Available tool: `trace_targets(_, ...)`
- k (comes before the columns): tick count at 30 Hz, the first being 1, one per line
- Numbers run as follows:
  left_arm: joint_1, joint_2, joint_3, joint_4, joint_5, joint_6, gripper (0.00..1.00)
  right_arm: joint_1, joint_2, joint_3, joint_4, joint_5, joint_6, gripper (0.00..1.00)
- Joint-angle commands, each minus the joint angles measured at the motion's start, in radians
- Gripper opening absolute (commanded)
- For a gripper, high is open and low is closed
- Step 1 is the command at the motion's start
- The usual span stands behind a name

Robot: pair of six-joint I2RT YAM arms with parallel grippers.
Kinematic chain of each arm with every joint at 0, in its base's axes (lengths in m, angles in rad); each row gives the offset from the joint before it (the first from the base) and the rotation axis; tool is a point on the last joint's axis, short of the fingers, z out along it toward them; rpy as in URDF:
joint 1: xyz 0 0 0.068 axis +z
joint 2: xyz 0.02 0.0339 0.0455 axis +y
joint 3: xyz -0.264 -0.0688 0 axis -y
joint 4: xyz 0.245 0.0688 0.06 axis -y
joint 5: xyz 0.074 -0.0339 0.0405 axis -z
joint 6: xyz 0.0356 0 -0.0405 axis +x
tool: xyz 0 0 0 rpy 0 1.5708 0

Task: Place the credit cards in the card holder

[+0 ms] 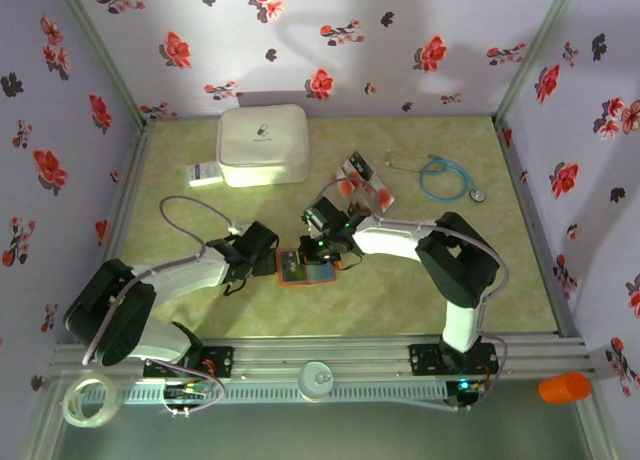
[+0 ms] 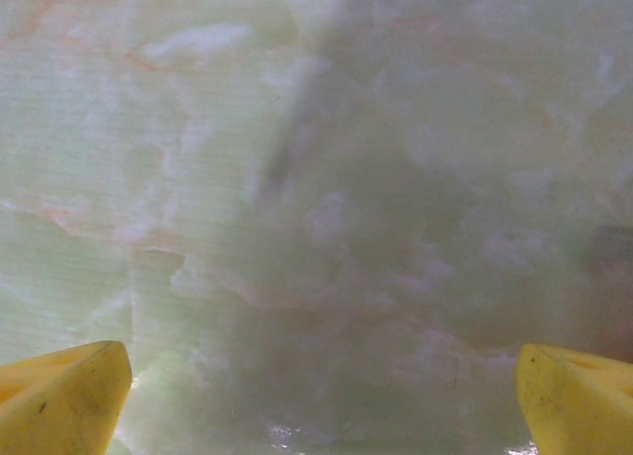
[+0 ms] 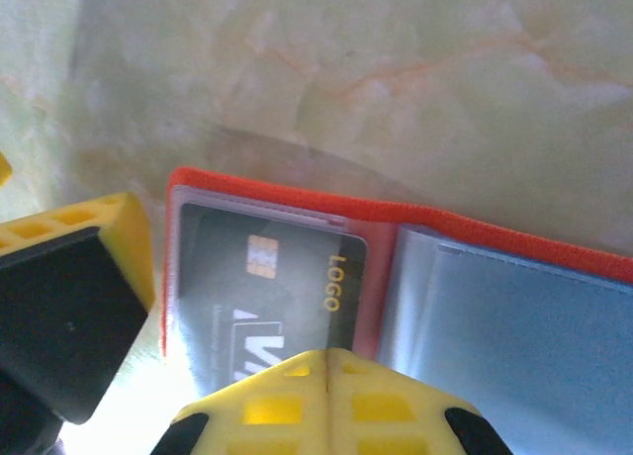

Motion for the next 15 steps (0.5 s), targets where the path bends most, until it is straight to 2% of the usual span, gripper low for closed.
trace_targets(1, 0.005, 0.02, 0.011, 0.01, 0.002, 0.018, 1.0, -0.005, 0.028, 0.031, -0.007, -0.01, -0.019, 0.0)
trace_targets(15, 0.005, 0.048, 0.002, 0.036, 0.006, 0.026, 1.0, -0.002, 0.057, 0.013, 0.063, -0.048, 0.031, 0.0)
